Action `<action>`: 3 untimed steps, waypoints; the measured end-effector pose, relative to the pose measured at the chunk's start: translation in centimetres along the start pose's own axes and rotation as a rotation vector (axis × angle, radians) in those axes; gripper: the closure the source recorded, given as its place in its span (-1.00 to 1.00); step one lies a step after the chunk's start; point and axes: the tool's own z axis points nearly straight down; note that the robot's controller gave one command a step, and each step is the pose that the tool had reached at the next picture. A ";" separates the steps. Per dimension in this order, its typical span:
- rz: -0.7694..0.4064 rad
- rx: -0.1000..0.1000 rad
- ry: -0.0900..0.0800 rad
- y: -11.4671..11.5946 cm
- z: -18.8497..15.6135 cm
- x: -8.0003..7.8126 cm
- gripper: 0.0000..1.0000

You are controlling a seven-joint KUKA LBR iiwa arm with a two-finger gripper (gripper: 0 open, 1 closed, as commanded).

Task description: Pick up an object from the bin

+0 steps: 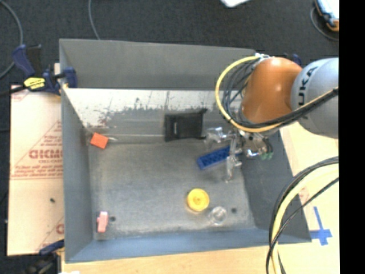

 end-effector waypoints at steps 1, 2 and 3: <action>-0.251 0.012 -0.022 -3.1 3.8 -1.6 -1.00; 0.048 0.003 -0.012 -3.4 3.9 -1.6 1.00; 0.048 0.003 -0.012 -3.4 3.9 -1.6 1.00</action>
Offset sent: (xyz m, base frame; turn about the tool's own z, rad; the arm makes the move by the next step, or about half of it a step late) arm 0.0229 -0.0277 -0.0406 0.0480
